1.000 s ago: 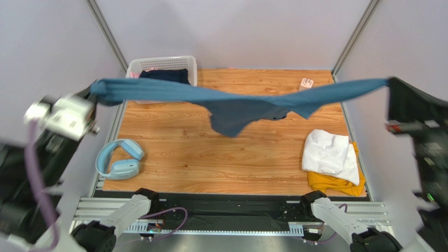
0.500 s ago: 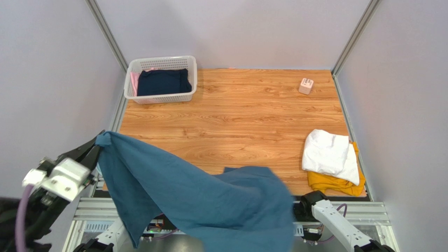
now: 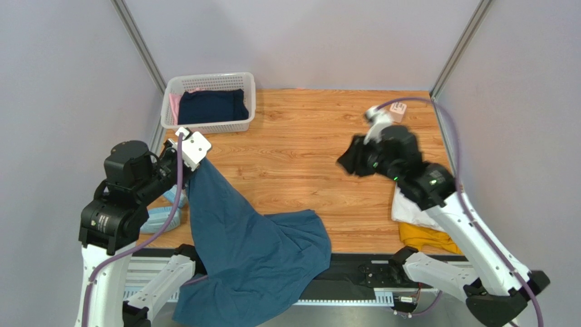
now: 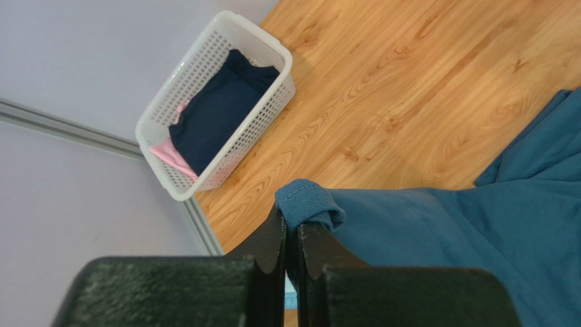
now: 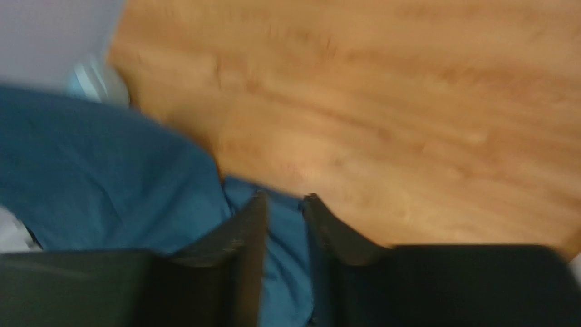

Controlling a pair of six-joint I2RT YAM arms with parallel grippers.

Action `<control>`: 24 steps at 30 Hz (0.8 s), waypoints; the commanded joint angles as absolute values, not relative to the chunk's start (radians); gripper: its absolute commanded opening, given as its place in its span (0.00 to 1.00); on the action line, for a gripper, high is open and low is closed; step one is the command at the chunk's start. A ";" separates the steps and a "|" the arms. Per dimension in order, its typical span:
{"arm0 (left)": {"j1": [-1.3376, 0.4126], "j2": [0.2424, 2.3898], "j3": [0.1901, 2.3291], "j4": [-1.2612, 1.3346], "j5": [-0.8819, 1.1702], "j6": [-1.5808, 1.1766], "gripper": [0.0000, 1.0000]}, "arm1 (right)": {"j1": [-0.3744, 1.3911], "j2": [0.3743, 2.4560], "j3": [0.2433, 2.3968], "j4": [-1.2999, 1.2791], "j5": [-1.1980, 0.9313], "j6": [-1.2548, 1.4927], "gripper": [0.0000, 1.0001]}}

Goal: Fold and stack the t-shirts
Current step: Flatten out the tshirt

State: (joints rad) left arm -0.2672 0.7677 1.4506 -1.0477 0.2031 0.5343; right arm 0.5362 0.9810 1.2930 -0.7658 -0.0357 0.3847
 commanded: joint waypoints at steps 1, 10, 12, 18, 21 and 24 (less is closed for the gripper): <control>-0.262 0.750 1.417 -0.931 0.190 0.574 0.00 | 0.870 0.881 1.175 -0.776 -0.074 0.376 0.47; -0.262 0.828 1.385 -0.868 0.095 0.537 0.00 | 1.452 1.188 1.241 -0.765 0.107 0.339 0.61; -0.262 0.828 1.367 -0.861 0.080 0.545 0.00 | 1.508 1.297 1.279 -0.769 0.115 0.325 0.60; -0.262 0.827 1.342 -0.851 0.035 0.502 0.00 | 1.546 1.436 1.361 -0.714 0.039 0.314 0.70; -0.262 0.830 1.312 -0.824 0.005 0.466 0.00 | 1.549 1.476 1.365 -0.695 0.015 0.316 0.71; -0.262 0.857 1.273 -0.775 -0.104 0.454 0.00 | 1.558 1.520 1.382 -0.706 -0.029 0.307 0.71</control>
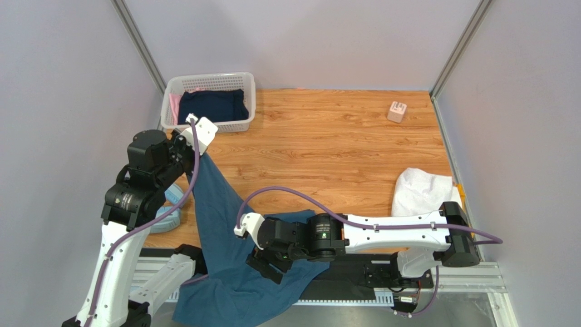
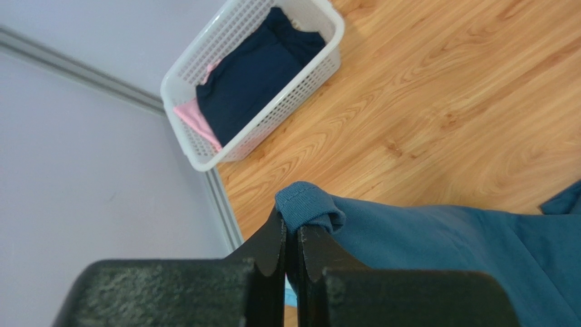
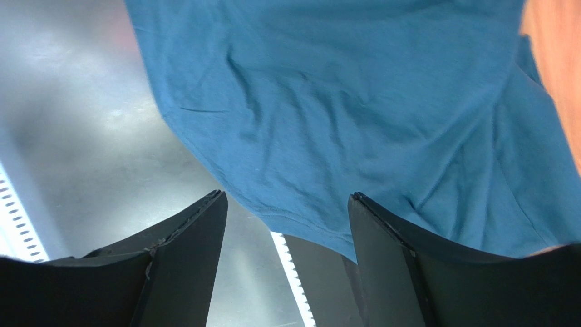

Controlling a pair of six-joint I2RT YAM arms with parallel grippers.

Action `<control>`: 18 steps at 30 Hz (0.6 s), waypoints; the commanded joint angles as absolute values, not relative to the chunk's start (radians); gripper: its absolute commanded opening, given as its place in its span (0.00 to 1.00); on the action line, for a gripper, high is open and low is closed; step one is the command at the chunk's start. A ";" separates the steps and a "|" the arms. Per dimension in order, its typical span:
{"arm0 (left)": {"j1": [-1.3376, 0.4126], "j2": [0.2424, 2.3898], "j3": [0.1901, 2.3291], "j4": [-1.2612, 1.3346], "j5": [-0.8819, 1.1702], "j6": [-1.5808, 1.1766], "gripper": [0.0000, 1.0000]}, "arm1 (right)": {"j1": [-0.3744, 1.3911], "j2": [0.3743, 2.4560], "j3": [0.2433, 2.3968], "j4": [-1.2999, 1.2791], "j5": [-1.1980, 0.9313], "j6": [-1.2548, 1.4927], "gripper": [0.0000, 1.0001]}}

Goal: Fold and stack the t-shirts
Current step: Flatten out the tshirt

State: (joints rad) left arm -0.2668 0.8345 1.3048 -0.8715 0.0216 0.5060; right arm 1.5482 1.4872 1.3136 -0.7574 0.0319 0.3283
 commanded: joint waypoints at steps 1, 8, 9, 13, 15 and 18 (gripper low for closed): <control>-0.262 0.885 1.260 -0.769 -0.121 0.454 0.00 | 1.562 1.529 1.390 -0.710 -0.029 0.301 0.71; -0.262 1.008 1.213 -0.657 -0.216 0.443 0.00 | 1.562 1.531 1.342 -0.703 0.044 0.307 0.81; -0.262 1.023 1.207 -0.644 -0.228 0.445 0.00 | 1.548 1.526 1.304 -0.687 0.049 0.316 0.84; -0.262 1.089 1.192 -0.606 -0.247 0.430 0.00 | 1.485 1.511 1.172 -0.626 0.022 0.391 0.83; -0.262 1.098 1.195 -0.607 -0.242 0.420 0.00 | 1.444 1.496 1.082 -0.579 -0.032 0.419 0.81; -0.262 1.091 1.190 -0.603 -0.239 0.420 0.00 | 1.433 1.471 1.010 -0.549 -0.063 0.455 0.80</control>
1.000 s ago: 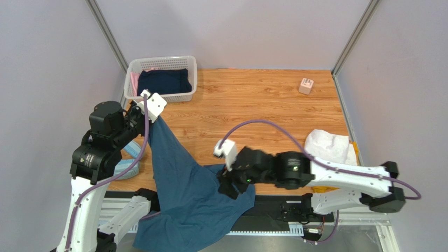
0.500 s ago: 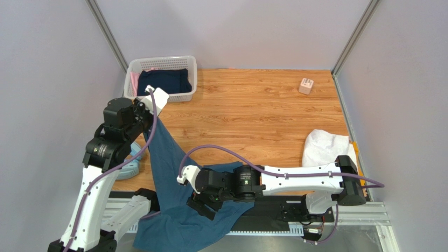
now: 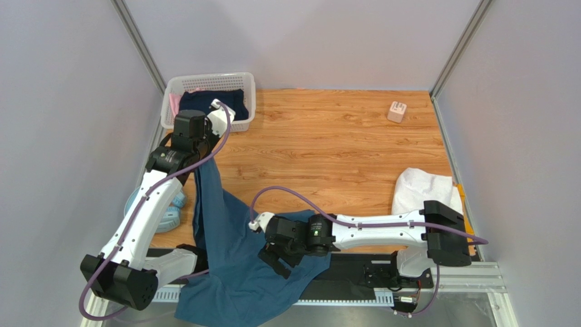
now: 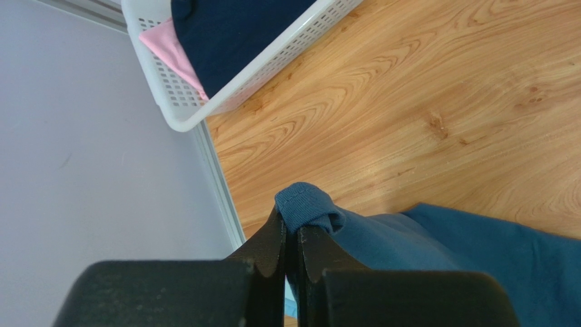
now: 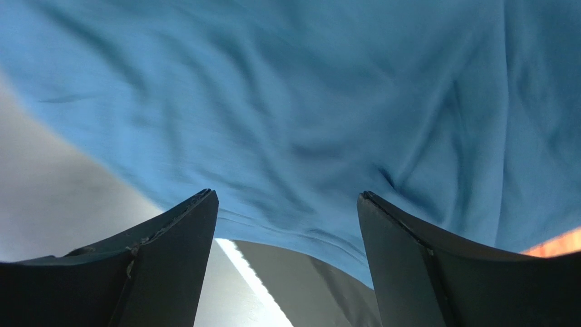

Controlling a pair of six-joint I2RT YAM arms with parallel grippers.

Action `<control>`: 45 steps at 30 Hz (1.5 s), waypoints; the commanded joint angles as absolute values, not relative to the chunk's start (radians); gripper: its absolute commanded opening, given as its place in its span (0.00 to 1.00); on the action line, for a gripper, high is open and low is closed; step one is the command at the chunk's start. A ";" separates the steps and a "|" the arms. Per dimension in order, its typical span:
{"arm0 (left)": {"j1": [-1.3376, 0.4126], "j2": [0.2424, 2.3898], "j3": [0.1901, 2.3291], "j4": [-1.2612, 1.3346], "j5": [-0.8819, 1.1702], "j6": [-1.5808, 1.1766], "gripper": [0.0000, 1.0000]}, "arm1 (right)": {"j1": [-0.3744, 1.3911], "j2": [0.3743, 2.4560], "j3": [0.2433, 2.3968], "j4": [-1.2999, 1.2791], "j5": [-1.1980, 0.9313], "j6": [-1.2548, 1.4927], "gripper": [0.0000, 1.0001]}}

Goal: Fold and stack the t-shirts
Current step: Flatten out the tshirt

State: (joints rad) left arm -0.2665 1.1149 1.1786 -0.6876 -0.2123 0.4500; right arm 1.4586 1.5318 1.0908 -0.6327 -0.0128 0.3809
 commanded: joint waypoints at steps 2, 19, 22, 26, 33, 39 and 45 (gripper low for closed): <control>-0.264 1.088 1.192 -0.603 -0.244 0.428 0.00 | 1.433 1.447 0.956 -0.558 -0.063 0.481 0.81; -0.262 1.083 1.216 -0.635 -0.204 0.407 0.00 | 1.367 1.509 0.879 -0.499 -0.118 0.497 0.72; -0.262 1.085 1.235 -0.646 -0.198 0.400 0.00 | 1.353 1.517 0.876 -0.488 -0.159 0.492 0.69; -0.262 1.089 1.253 -0.652 -0.190 0.391 0.00 | 1.329 1.545 0.885 -0.489 -0.199 0.483 0.50; -0.262 1.071 1.250 -0.661 -0.190 0.393 0.00 | 1.295 1.575 0.908 -0.517 -0.204 0.499 0.00; -0.262 1.049 1.250 -0.673 -0.170 0.390 0.00 | 1.123 1.418 0.868 -0.600 -0.097 0.526 0.00; -0.262 1.035 1.288 -0.709 -0.111 0.356 0.00 | 0.662 1.215 0.903 -0.646 -0.072 0.467 0.00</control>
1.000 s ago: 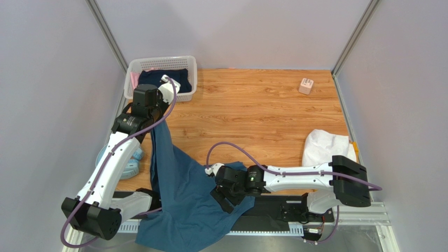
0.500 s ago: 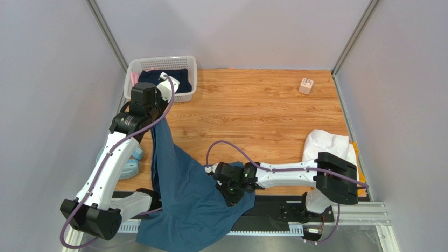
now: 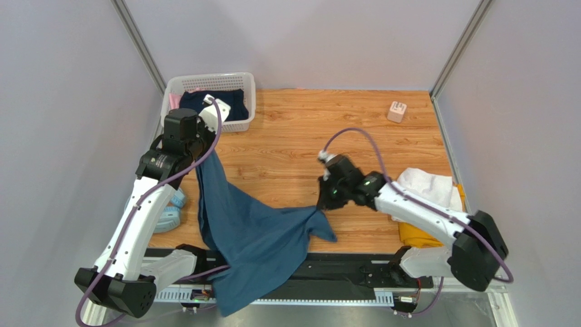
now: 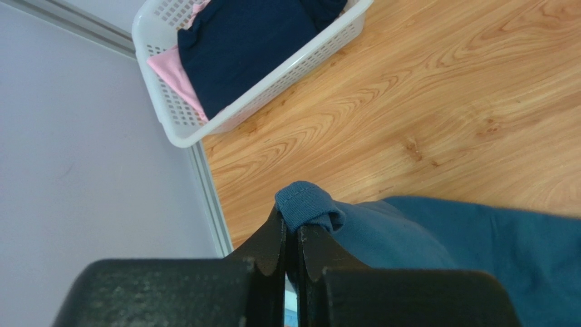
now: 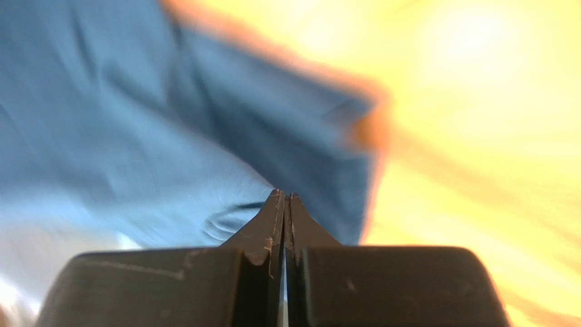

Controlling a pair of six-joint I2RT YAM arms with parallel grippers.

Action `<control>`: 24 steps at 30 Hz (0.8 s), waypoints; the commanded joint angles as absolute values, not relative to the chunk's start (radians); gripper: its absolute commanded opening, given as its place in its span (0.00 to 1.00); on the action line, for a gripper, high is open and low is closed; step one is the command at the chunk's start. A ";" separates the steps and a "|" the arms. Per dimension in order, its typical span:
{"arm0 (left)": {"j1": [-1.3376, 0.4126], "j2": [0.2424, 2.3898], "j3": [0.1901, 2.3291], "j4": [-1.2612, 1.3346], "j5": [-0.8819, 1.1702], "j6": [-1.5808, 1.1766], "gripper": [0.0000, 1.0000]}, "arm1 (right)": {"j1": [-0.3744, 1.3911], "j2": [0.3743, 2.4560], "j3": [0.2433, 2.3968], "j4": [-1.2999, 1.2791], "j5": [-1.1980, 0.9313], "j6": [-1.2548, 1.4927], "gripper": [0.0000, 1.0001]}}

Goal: Fold and stack the t-shirts
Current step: Flatten out the tshirt

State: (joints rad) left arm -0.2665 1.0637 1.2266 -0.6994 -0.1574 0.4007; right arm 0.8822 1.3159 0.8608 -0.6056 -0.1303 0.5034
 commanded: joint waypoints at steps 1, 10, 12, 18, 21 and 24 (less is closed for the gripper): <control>-0.262 1.032 1.292 -0.715 -0.089 0.345 0.00 | 0.569 1.224 0.923 -0.641 -0.090 0.451 0.00; -0.262 1.025 1.310 -0.733 -0.032 0.321 0.00 | 0.341 1.524 1.120 -0.627 -0.031 0.407 0.00; -0.262 1.032 1.304 -0.726 -0.035 0.324 0.00 | 0.342 1.566 1.163 -0.644 -0.014 0.394 0.00; -0.262 1.046 1.235 -0.687 -0.046 0.353 0.00 | 0.468 1.453 1.244 -0.745 0.188 0.338 1.00; -0.262 1.048 1.200 -0.670 -0.034 0.353 0.00 | 0.647 1.323 1.227 -0.837 0.262 0.330 1.00; -0.262 1.052 1.184 -0.663 -0.029 0.345 0.00 | 0.892 1.211 1.157 -0.899 0.226 0.392 1.00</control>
